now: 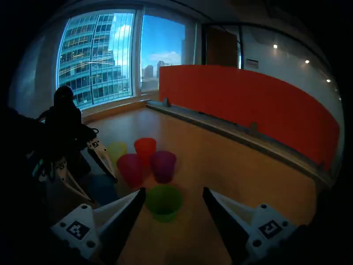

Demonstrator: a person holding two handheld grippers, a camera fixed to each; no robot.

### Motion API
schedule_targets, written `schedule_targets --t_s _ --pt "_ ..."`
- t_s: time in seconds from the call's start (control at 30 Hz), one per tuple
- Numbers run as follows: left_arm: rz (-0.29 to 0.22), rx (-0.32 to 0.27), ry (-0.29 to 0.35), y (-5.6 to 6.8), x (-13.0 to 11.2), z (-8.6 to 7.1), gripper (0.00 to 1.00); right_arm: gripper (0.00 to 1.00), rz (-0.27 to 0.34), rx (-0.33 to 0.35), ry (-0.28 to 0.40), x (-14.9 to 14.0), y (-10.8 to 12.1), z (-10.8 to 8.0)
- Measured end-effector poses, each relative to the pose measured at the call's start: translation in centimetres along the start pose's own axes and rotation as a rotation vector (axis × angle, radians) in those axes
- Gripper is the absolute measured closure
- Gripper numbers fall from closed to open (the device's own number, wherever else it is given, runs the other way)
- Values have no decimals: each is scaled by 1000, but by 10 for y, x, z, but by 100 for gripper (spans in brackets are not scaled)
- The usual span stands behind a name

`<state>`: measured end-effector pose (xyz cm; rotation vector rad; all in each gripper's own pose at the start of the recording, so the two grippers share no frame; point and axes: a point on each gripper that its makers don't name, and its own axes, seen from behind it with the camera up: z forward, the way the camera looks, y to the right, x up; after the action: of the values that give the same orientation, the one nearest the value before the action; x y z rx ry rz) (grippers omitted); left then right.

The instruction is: Pour water

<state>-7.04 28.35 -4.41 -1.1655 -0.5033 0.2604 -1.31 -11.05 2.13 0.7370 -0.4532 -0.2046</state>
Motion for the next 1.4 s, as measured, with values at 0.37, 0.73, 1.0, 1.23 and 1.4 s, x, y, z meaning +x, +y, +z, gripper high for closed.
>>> schedule_targets --t_s 0.37,0.73,1.0,1.23,1.4 --pt "5 5 3 2 -1 1 10 0 -7 9 -18 -9 -3 11" --pt "11 8 7 4 -1 1 10 0 -6 39 -44 -25 -17 25" --pt "10 9 9 3 0 1 10 0 -11 48 -71 -39 -25 34" --pt "9 9 10 3 0 1 10 0 -13 43 -93 -51 -24 40" --pt "7 10 11 3 0 2 10 0 -17 36 -105 -58 -21 45"
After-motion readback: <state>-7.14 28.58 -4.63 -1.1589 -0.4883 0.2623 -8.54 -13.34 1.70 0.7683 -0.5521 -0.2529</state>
